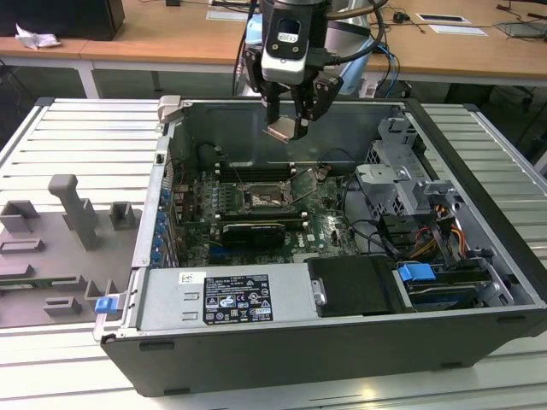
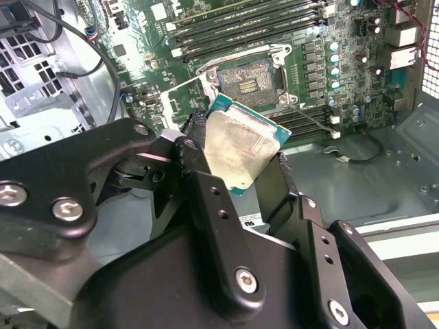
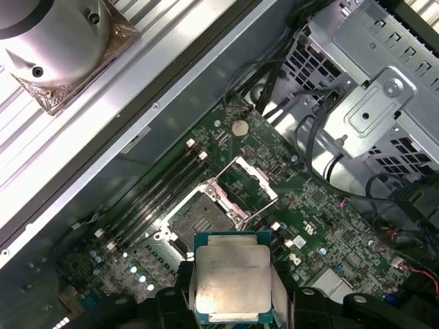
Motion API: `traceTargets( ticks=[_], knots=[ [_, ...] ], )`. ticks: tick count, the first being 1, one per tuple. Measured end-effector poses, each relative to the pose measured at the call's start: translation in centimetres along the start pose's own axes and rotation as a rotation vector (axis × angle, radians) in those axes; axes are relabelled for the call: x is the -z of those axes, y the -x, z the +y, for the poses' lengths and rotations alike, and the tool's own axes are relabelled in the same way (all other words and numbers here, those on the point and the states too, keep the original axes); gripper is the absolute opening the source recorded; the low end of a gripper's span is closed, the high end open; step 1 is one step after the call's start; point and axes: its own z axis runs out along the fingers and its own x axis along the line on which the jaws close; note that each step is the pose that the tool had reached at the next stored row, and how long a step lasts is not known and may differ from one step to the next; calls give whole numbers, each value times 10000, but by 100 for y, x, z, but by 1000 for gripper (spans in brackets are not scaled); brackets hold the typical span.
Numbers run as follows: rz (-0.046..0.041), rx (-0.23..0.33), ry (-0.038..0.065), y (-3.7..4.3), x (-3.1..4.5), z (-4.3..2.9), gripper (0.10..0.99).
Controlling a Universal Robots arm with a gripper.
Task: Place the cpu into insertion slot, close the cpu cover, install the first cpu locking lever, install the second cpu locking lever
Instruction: 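Place the cpu into insertion slot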
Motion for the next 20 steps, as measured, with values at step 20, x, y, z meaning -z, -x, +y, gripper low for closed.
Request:
traceTargets(
  ticks=[20],
  knots=[
    [-30, -517, 6, 0, -5, 0, 529]
  ],
)
